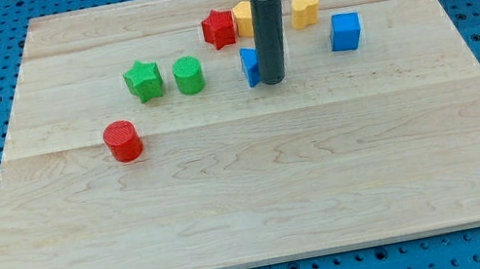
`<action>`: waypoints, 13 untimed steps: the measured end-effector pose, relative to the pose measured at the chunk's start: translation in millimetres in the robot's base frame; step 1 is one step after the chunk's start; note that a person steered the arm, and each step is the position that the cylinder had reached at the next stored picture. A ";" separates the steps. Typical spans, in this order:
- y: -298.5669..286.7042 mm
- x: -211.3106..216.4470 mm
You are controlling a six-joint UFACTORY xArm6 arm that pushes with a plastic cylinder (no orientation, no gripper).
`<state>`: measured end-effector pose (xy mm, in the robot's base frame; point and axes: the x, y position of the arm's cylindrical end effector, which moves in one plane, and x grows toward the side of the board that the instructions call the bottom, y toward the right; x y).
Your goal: Nudge the blue cube left a bit
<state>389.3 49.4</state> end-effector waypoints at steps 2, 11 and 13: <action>-9.2 -1.8; 269.6 -62.8; 165.4 -82.6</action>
<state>306.7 214.8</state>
